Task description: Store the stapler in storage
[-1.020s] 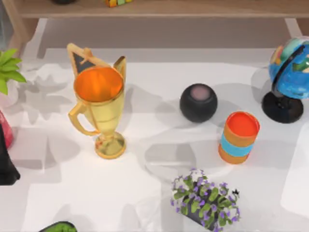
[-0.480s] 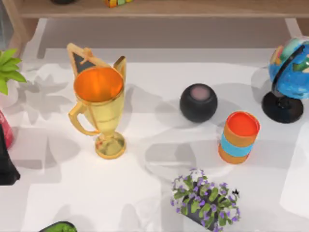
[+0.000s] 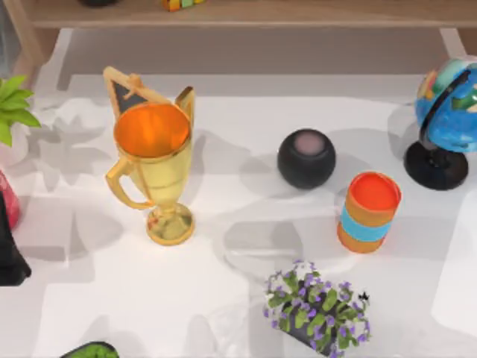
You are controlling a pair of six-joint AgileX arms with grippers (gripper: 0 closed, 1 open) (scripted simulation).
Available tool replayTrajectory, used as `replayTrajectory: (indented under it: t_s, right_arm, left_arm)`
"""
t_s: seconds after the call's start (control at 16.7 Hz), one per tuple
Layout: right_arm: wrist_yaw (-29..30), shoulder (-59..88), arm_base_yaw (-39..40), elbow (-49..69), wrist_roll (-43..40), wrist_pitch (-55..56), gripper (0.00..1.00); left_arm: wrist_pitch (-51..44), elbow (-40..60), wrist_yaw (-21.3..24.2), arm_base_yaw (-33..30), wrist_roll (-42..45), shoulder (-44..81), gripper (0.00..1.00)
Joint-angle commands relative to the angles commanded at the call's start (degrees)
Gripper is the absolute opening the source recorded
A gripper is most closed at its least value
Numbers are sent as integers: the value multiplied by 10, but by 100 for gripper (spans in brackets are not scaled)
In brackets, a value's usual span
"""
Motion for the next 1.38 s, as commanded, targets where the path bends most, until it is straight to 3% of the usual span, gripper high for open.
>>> replayTrajectory:
  t_s: [0.6,0.84,1.08,1.38]
  right_arm:
    - [-1,-5,-1,-3,0,2,100]
    - [-17,-83,-8,-43,-7,51,100]
    - [-43,-211,-36,-103,-21,192,100]
    - [-91,-359,-94,-217,-69,492,100]
  left_arm:
    - [0,0,0,0,0,0,100]
    - [0,0,0,0,0,0,100]
    - [0,0,0,0,0,0,100]
    - [0,0,0,0,0,0,100]
